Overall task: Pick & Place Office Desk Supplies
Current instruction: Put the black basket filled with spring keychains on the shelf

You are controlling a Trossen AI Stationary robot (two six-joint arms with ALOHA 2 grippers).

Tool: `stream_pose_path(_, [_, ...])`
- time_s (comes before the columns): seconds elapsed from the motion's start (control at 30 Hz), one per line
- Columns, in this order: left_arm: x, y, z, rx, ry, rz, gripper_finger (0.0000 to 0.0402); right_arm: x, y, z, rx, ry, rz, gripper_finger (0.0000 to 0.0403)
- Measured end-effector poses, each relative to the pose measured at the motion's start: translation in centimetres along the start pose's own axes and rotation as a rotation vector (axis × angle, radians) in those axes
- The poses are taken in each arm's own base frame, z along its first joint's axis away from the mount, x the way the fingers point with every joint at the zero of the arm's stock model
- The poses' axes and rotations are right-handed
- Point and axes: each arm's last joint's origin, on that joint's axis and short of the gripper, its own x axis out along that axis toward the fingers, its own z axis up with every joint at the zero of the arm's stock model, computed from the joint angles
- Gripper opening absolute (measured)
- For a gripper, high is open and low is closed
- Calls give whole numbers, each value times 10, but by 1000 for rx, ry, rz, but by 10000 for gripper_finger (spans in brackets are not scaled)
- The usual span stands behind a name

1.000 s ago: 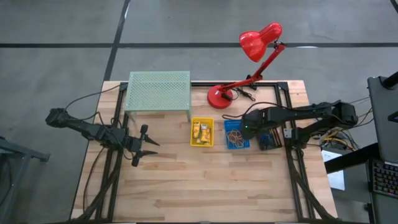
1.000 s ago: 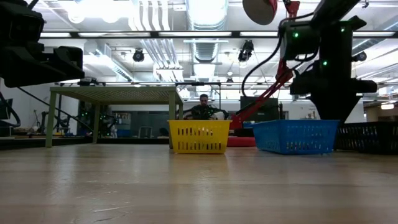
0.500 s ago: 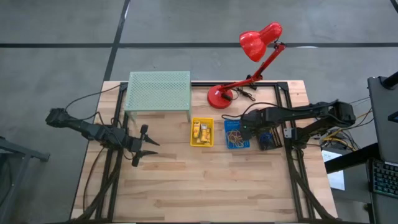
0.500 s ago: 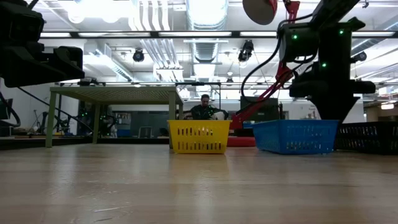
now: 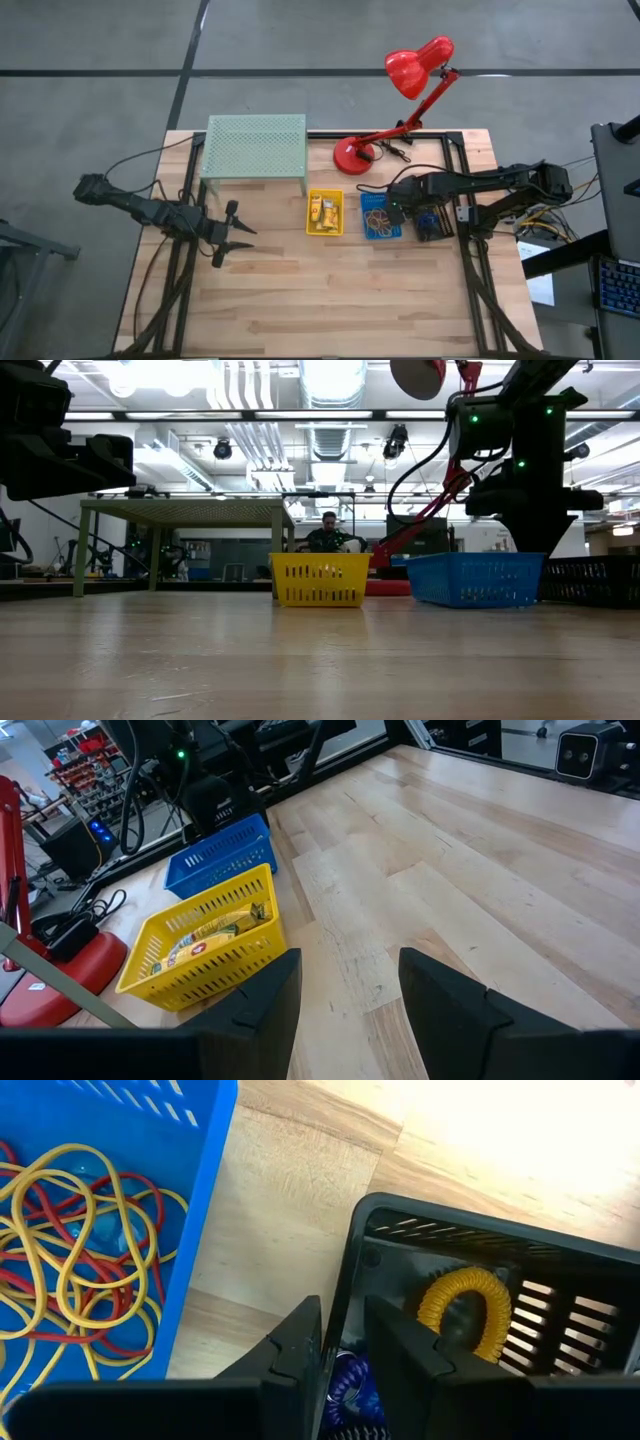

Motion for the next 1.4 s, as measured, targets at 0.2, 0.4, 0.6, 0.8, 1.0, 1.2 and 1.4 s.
stream_pose_path(0.2, [0,0,0,0,0,0,173,0,0,0,0,0,0,75])
stream_pose_path(0.4, [0,0,0,0,0,0,173,0,0,0,1,-2,3,75])
stream_pose_path(0.6, [0,0,0,0,0,0,173,-5,-1,0,3,0,19,78])
stream_pose_path(0.8, [0,0,0,0,0,0,173,-39,-5,5,-9,-30,53,97])
stream_pose_path(1.0, [0,0,0,0,1,0,173,-74,-14,10,8,-78,-8,113])
stream_pose_path(1.2, [0,0,0,0,1,1,173,-88,-19,5,24,-67,-54,116])
stream_pose_path(1.4, [0,0,0,0,0,1,173,-80,-33,-6,101,2,-133,116])
